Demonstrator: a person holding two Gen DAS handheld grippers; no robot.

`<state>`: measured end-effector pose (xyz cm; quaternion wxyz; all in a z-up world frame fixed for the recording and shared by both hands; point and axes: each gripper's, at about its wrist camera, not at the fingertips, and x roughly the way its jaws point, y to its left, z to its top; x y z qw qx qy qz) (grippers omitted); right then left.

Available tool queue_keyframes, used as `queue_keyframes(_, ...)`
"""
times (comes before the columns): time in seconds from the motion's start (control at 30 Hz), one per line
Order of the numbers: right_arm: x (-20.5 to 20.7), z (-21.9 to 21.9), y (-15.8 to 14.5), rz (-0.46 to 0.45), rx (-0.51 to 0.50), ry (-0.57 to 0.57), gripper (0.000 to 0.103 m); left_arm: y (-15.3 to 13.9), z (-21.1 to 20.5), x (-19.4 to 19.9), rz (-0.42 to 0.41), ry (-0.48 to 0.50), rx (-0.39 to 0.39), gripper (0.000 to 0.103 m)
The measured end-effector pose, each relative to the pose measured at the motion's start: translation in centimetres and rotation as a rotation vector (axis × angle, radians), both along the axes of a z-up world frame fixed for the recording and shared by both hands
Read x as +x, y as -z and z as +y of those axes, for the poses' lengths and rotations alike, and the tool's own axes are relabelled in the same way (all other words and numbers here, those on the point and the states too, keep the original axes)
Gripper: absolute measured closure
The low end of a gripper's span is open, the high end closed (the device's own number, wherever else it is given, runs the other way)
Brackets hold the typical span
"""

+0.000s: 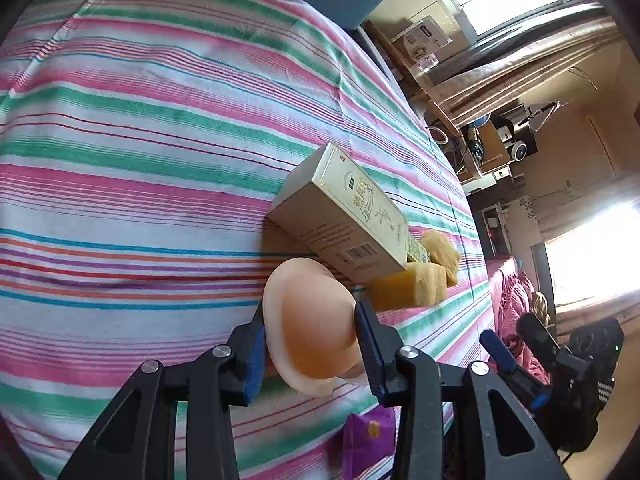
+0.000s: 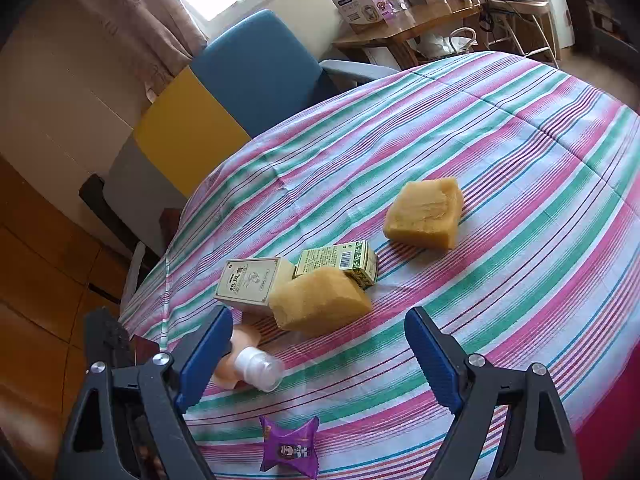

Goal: Organize objects

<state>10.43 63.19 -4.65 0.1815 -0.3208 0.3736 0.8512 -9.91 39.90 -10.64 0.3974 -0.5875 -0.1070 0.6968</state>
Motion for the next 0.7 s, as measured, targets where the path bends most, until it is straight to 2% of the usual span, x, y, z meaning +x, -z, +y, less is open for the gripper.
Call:
queue_keyframes(0.13,-0.8,-0.8,0.0,-0.045,0.037,-0.041,0.015,-1.7,-3.2,1.0,0.019,0.013,0.008,0.062)
queue_keyframes(0.3,-4.0,-4.1,-0.3,-0.155,0.183,-0.204,0.015,-4.2,-7.2,2.7,0.076,0.043,0.020,0.062)
queue_keyframes(0.5,-11.0,-7.0,-1.4,-0.265,0.402,-0.425,0.012,-6.9,-12.2,3.6,0.135,0.048,0.046,0.062)
queue_keyframes(0.53,-12.5,-7.1,-1.1,-0.295,0.425,-0.463,0.009,-7.4,-13.1,3.8,0.147,0.044,0.051,0.062)
queue_keyframes(0.7,-18.1,-7.9,1.2,-0.459,0.515,-0.632,0.007,-9.0,-19.0,4.1,0.201,-0.003,0.069,0.062)
